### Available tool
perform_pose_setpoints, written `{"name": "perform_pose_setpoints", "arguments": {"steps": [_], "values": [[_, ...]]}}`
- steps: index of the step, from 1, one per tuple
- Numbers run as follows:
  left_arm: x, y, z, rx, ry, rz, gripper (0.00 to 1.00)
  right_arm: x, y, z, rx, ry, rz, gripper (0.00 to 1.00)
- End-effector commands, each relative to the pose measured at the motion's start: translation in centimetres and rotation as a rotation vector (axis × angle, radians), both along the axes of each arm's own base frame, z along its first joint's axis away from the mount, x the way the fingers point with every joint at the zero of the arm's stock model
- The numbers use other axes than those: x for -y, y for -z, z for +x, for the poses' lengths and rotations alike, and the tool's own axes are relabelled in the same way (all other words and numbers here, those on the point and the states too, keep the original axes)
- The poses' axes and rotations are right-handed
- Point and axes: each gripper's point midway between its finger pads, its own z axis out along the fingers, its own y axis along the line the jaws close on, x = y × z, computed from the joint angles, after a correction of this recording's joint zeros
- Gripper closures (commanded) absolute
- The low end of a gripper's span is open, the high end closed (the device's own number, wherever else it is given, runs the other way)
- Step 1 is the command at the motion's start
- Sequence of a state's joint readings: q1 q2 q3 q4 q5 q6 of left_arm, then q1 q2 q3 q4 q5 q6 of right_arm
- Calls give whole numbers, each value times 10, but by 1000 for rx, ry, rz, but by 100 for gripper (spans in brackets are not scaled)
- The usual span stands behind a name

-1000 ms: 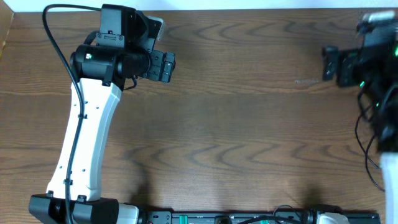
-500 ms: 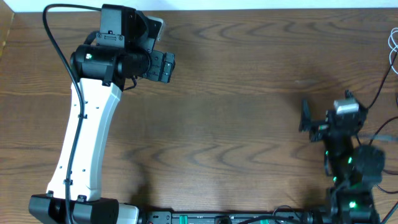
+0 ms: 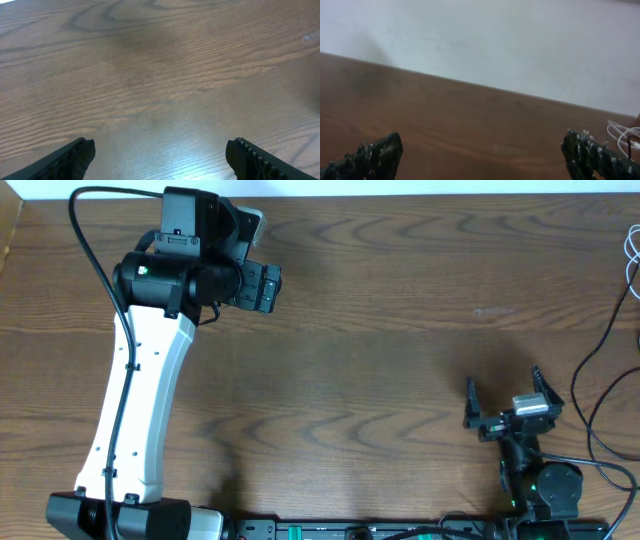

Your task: Untangle cables

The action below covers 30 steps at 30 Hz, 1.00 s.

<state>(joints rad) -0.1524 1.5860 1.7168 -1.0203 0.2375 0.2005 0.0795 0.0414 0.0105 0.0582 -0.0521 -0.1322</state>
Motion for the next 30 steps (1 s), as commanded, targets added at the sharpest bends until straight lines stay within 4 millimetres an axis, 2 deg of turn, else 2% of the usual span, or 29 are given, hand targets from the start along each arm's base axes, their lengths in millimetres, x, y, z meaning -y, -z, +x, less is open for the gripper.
{"name": "perform_pose_setpoints", "arguments": {"steps": [1,6,10,30], "values": [[0,0,1,2,9,5,10,1,1,-2,3,11,3,1],[0,0,1,3,9,5,10,-2,27,-3,-102,-8,6,1],[0,0,1,3,9,5,10,-2,26,-3,-108,-8,55,1],[0,0,1,3,9,5,10,-2,26,-3,-109,-8,55,1]]}}
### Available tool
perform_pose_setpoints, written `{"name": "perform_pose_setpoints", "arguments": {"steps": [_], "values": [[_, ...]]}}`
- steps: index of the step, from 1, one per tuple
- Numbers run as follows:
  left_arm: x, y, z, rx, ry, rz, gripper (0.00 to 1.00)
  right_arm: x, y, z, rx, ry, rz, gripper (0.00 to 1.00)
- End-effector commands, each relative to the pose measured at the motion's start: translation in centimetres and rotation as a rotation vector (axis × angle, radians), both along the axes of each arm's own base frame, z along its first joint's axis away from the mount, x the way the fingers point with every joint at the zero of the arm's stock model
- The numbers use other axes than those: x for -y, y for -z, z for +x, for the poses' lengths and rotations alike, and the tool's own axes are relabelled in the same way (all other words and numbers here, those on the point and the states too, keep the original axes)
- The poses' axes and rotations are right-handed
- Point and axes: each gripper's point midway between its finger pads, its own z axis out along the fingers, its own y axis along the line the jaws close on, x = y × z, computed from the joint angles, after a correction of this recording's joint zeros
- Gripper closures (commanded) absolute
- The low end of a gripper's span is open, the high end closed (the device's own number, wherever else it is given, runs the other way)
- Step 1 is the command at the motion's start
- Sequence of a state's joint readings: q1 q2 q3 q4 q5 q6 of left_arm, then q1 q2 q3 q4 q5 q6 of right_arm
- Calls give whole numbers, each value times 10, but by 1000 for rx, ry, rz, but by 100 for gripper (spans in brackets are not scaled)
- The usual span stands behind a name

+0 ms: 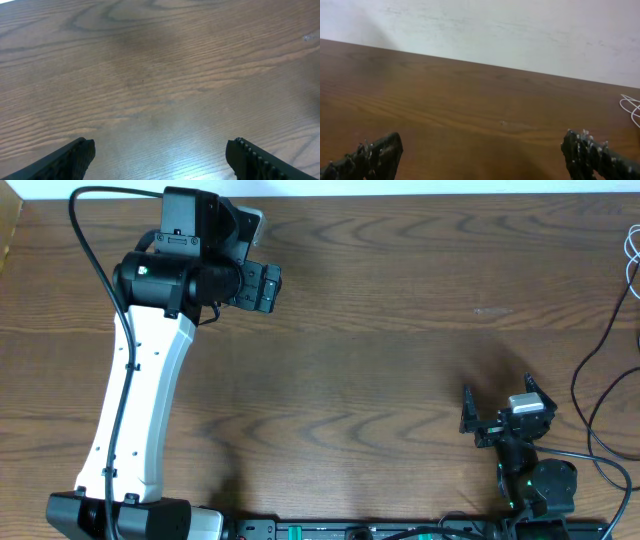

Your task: Untangle cables

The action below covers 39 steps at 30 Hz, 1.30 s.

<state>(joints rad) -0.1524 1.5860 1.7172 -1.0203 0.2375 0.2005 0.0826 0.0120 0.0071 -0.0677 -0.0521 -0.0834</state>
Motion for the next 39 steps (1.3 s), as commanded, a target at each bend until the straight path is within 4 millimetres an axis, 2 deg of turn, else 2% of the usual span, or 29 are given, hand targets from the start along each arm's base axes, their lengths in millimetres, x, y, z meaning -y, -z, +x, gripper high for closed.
{"name": "perform_pose_setpoints", "arguments": {"steps": [1,3,4,12,16,20,24,32,39], "values": [[0,0,1,2,9,5,10,-1,1,0,-2,-5,15,1],[-1,0,1,3,10,9,10,-1,0,0,-2,-5,16,1],[-8,1,3,11,-8,51,10,-1,1,0,-3,-5,16,1],[-11,6,-4,-19,-6,71,10,-1,1,0,-2,-5,15,1],[-18,-4,-7,19,-24,83,10,-1,1,0,-3,-5,16,1],[-25,-19,-7,125,-52,53,10,-1,0,0,-2,-5,16,1],[-33,-25,-11,259,-73,27,10,-1,0,0,-2,-5,15,1],[-55,-20,-39,515,-108,-52,10,-1,0,0,-2,-5,15,1],[-70,4,-75,691,-153,-46,10,-1,0,0,-2,-5,15,1]]}}
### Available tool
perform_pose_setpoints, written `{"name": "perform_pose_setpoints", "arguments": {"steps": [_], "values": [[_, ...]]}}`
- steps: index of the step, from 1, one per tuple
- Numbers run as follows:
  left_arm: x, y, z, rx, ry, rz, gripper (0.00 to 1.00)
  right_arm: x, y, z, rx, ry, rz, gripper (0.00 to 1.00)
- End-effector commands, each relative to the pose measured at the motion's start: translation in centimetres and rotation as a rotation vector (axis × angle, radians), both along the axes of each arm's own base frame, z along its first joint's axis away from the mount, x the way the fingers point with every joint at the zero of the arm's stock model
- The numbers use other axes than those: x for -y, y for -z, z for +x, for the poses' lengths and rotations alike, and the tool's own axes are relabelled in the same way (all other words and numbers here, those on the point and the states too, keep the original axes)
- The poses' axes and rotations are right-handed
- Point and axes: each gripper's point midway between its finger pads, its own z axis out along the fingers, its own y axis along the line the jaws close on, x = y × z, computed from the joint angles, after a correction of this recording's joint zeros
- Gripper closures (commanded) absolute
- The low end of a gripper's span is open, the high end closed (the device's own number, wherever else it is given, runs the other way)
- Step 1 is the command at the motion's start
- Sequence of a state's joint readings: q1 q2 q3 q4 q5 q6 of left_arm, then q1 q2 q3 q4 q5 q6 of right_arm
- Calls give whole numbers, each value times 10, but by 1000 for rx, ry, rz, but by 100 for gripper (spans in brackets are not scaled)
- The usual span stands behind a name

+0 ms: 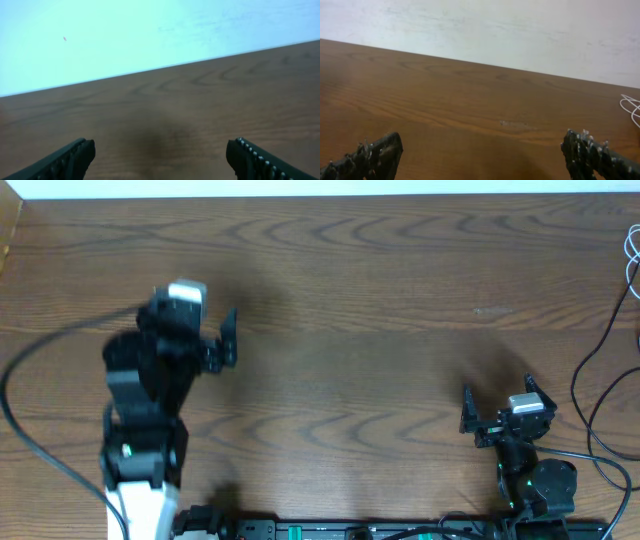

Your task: Untangle cables

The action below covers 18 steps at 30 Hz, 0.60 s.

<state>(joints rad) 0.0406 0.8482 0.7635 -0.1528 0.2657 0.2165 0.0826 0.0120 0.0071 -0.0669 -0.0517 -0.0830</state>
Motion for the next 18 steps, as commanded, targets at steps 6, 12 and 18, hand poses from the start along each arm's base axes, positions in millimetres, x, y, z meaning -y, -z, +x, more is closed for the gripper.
{"name": "perform_pose_setpoints", "arguments": {"steps": [6,12,18], "values": [[-12,39,-43,134,-43,10,10,-1,1,0,-3,-5,15,1],[-17,71,-64,195,-81,22,10,-1,1,0,-3,-5,15,1],[-18,94,-74,247,-92,27,10,-1,1,0,-3,-5,15,1]]}}
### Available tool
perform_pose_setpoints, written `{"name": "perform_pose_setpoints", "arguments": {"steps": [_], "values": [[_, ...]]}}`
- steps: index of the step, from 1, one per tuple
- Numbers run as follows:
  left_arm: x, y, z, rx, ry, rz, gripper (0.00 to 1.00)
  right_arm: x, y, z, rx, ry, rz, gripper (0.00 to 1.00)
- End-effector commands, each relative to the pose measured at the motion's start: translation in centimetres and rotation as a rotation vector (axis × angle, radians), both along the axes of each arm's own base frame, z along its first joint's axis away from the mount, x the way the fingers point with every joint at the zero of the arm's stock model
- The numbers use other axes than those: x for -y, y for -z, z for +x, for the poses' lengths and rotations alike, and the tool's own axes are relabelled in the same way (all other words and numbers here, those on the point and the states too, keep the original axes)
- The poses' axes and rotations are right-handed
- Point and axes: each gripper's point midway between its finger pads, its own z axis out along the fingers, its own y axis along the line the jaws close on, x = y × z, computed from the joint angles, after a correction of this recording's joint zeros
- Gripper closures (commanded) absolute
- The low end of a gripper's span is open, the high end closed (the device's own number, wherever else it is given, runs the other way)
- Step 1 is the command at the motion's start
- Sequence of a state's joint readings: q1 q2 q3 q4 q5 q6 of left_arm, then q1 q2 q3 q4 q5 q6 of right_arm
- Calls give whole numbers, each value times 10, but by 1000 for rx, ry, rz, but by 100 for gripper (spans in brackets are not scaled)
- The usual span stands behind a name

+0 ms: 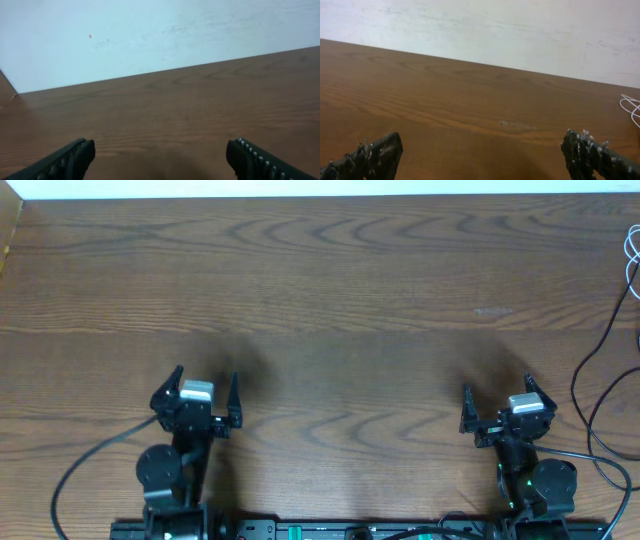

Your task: Untangle cables

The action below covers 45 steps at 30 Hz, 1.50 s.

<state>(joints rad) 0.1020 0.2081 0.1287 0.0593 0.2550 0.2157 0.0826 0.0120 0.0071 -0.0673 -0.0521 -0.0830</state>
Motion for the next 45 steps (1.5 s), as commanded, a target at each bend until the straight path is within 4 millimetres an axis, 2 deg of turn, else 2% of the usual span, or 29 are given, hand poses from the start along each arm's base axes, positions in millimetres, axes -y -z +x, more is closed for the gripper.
{"name": "perform_pose_setpoints", "arguments": {"steps": [1,8,14,45], "values": [[-4,6,-4,37,-21,9,10,-1,1,0,-3,-5,15,1],[-3,19,-6,59,-20,11,10,-1,1,0,-3,-5,15,1],[-3,41,-10,-31,-20,-2,10,-1,1,0,-3,-5,15,1],[-3,42,-10,-32,-20,-1,10,-1,1,0,-2,-5,15,1]]}}
